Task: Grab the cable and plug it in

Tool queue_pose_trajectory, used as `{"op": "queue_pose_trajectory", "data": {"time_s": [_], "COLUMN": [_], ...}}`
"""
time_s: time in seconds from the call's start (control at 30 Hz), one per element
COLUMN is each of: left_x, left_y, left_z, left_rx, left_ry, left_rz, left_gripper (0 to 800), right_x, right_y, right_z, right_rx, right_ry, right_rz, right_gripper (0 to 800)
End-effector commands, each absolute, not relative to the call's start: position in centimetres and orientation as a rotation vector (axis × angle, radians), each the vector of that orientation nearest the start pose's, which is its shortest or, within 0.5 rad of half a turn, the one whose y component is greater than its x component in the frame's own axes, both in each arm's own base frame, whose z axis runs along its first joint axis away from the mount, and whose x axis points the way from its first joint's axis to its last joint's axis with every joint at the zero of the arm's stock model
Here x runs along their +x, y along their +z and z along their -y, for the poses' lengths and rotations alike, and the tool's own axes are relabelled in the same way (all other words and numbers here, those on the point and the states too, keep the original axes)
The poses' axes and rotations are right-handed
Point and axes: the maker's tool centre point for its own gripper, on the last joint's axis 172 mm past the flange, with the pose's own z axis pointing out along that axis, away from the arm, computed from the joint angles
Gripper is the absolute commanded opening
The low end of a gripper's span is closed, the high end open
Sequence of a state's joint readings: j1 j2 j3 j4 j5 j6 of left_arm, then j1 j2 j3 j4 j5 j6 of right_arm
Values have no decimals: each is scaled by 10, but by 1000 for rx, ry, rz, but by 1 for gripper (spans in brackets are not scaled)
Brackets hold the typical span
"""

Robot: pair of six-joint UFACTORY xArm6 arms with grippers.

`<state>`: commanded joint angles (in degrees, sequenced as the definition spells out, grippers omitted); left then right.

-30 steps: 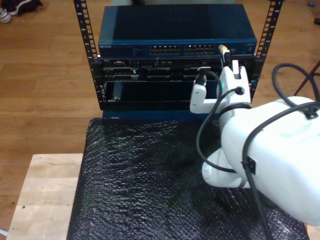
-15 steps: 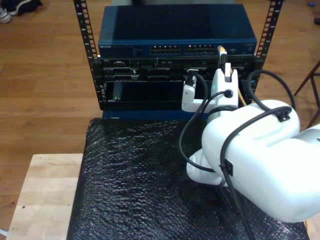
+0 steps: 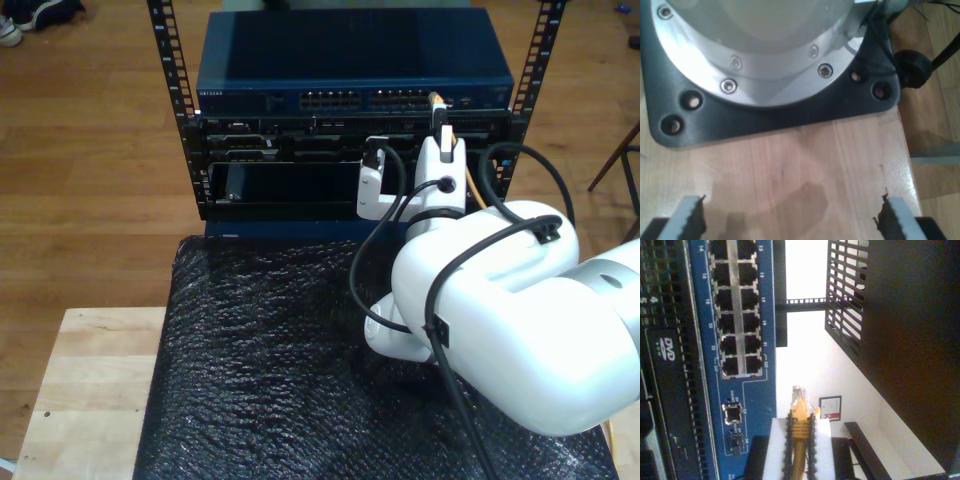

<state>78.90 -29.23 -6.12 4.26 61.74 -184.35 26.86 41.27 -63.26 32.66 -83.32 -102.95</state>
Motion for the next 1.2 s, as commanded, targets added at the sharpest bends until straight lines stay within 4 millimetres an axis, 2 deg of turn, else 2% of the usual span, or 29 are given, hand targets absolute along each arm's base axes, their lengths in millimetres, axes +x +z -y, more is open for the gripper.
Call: {"op": "queue_pose_trajectory", "data": {"time_s": [0.27, 0.57, 0.83, 1.2], "left_x": [8, 8, 8, 8], "left_y": [32, 32, 32, 32], "left_z": [-119, -119, -119, -119], "left_rx": [-2268, -2268, -2268, -2268], "left_ry": [-419, -419, -419, -419], "left_rz": [-2687, -2687, -2687, -2687], "left_gripper": [800, 800, 800, 800], "right_x": [631, 636, 645, 647], "right_y": [279, 267, 273, 267], "right_z": [-144, -152, -156, -157], "right_rx": [1121, 1154, 1168, 1172], "right_ry": [1168, 1168, 1189, 1188], "right_rz": [-994, -1037, -1031, -1035], "right_gripper": [0, 0, 0, 0]}}
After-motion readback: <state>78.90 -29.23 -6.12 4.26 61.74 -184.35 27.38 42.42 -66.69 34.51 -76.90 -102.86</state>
